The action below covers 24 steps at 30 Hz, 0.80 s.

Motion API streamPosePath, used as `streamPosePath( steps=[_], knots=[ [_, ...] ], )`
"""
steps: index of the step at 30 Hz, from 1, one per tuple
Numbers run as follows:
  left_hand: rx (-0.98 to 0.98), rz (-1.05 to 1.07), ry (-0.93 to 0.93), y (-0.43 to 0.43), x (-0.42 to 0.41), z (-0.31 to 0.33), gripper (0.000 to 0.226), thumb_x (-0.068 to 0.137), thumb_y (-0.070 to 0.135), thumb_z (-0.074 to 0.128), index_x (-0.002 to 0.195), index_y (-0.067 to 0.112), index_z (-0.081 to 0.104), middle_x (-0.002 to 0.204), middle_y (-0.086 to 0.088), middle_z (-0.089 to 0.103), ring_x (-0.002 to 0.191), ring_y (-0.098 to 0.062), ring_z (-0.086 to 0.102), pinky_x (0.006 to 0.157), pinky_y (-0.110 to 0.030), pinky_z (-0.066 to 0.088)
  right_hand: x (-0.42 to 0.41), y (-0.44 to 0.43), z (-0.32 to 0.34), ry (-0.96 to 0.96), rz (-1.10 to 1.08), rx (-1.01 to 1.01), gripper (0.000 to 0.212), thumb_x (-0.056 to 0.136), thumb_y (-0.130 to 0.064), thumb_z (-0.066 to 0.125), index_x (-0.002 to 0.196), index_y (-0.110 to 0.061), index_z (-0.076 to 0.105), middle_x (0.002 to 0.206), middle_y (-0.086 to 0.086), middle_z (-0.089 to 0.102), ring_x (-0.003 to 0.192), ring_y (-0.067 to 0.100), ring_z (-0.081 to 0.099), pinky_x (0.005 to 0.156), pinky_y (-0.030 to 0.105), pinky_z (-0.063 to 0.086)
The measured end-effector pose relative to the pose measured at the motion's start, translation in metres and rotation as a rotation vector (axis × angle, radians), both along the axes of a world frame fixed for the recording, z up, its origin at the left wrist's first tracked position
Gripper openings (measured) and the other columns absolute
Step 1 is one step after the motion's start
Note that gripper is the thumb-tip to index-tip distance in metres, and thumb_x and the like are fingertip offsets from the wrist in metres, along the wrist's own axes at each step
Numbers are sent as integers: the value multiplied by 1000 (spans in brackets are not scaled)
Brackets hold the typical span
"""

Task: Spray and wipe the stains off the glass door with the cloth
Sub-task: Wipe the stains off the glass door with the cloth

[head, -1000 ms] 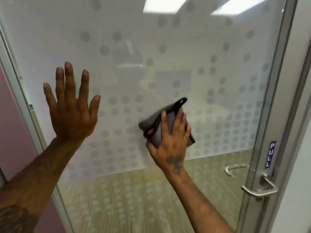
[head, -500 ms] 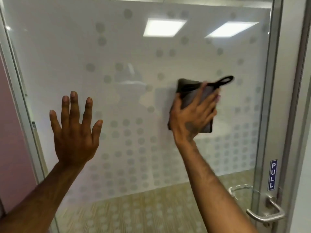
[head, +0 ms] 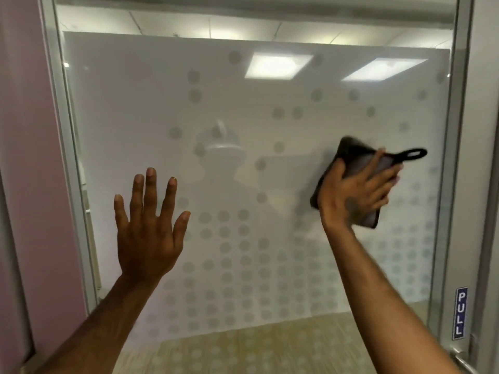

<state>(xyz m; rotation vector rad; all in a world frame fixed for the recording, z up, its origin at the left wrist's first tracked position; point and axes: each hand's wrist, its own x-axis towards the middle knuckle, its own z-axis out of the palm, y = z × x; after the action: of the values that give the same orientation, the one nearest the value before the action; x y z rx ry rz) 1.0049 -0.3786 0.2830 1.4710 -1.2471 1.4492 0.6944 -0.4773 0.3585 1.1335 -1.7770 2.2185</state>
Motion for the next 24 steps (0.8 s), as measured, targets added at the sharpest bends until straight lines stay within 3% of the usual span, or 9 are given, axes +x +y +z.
streamPosePath(
  steps=[2, 6, 10, 13, 16, 20, 22, 24],
  knots=[
    [0, 3, 4, 0, -1, 0, 67, 105, 52, 29, 162, 19, 15, 170, -14, 8, 157, -33, 9, 123, -61, 11, 19, 5, 39, 67, -23, -20, 79, 90, -57, 38, 159, -25, 19, 167, 18, 10, 154, 35, 13, 120, 50, 17],
    [13, 18, 9, 0, 0, 0, 67, 105, 53, 28, 162, 20, 14, 170, -14, 9, 157, -32, 9, 123, -61, 12, 74, 31, 56, 525, 17, -224, 84, 81, -58, 43, 157, -25, 26, 165, 21, 18, 152, 38, 18, 120, 54, 17],
    [24, 19, 12, 2, 1, 0, 67, 105, 55, 26, 162, 22, 14, 170, -12, 9, 157, -31, 9, 124, -59, 13, 85, 37, -9, 974, 66, -422, 82, 81, -57, 56, 153, -23, 38, 163, 21, 23, 152, 38, 20, 117, 58, 24],
    [36, 12, 23, 4, -2, 3, 68, 104, 56, 25, 162, 22, 14, 170, -12, 10, 157, -31, 10, 124, -58, 12, 47, 22, -57, 1150, 43, -424, 86, 78, -60, 60, 152, -23, 40, 162, 22, 25, 151, 39, 23, 114, 61, 28],
    [50, 6, 38, 6, -3, 3, 68, 104, 58, 25, 162, 22, 16, 170, -11, 11, 157, -30, 10, 124, -57, 12, 14, 11, -55, 971, -33, -303, 84, 80, -57, 52, 154, -20, 36, 160, 26, 26, 146, 44, 30, 111, 59, 28],
    [47, 14, 45, 6, -3, 4, 68, 103, 57, 27, 161, 23, 18, 170, -10, 11, 157, -29, 10, 124, -56, 12, 28, 13, 28, 409, -3, -133, 85, 82, -57, 38, 159, -24, 20, 165, 22, 14, 152, 41, 17, 117, 58, 20],
    [51, 9, 50, 6, -3, 5, 68, 103, 58, 27, 161, 24, 16, 170, -10, 11, 157, -28, 9, 124, -56, 11, 51, 21, 76, 337, 26, -141, 88, 80, -62, 33, 159, -28, 17, 167, 19, 10, 153, 39, 13, 118, 58, 17],
    [58, 4, 53, 5, -3, 5, 69, 103, 58, 26, 162, 25, 14, 170, -9, 10, 158, -28, 8, 124, -55, 10, 79, 30, 103, 438, 42, -216, 85, 81, -63, 35, 158, -30, 20, 167, 18, 12, 153, 38, 14, 119, 57, 15]
  ],
)
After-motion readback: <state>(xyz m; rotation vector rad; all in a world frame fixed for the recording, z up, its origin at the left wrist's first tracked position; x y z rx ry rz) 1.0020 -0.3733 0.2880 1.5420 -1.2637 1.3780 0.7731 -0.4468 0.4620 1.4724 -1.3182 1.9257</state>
